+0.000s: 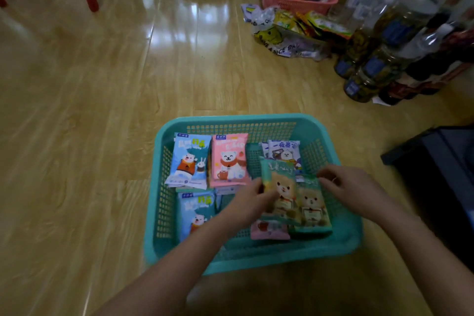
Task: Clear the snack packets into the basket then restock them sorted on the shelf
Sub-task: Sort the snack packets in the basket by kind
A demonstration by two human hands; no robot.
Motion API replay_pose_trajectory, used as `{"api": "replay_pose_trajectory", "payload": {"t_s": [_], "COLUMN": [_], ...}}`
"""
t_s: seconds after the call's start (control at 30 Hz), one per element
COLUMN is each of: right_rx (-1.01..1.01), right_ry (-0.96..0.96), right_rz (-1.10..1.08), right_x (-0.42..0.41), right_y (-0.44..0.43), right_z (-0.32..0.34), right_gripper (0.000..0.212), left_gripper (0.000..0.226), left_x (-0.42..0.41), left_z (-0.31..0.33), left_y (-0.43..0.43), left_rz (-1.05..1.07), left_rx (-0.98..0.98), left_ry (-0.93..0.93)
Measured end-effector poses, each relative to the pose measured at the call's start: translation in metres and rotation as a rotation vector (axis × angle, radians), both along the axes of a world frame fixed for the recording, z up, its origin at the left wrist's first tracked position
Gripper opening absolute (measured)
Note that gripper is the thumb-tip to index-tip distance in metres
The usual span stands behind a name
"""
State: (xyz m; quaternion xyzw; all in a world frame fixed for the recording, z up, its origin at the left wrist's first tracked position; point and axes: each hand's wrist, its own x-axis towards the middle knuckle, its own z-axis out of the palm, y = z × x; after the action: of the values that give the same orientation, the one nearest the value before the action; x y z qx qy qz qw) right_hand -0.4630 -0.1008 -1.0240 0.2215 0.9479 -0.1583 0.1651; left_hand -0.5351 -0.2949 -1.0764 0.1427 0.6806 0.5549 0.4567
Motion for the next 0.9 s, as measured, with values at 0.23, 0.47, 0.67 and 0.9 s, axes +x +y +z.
{"api": "replay_pose_trajectory", "payload": {"t_s": [0.23, 0.47, 0.67, 0.9], "right_rx": [-0.065, 0.02, -0.094, -0.147], "right_ry": [0.075, 0.055, 0.194, 0.13], "right_rz": [-0.094, -0.022, -0.013, -0.043], "right_x": [0.013, 0.0, -0.031, -0.085], "right_y": [0.028, 0.005, -0.037, -0.111], "right_z": [0.006, -0.003, -0.009, -0.042], "right_gripper": [0.017, 0.02, 0.021, 0.042], "left_gripper": [0.029, 0.055, 0.02, 0.045], "left_x": [0.034, 0.03, -0.002, -0.073], "left_z": [-0.026, -0.028, -0.003, -0.008], "left_y": [0.062, 0.068, -0.001, -0.075], "left_rz": [-0.14, -0.331, 0.178, 0.37], "left_rx": [-0.184, -0.565, -0.357, -0.627], "left_ry": [0.092, 0.842, 1.115, 0.885]}}
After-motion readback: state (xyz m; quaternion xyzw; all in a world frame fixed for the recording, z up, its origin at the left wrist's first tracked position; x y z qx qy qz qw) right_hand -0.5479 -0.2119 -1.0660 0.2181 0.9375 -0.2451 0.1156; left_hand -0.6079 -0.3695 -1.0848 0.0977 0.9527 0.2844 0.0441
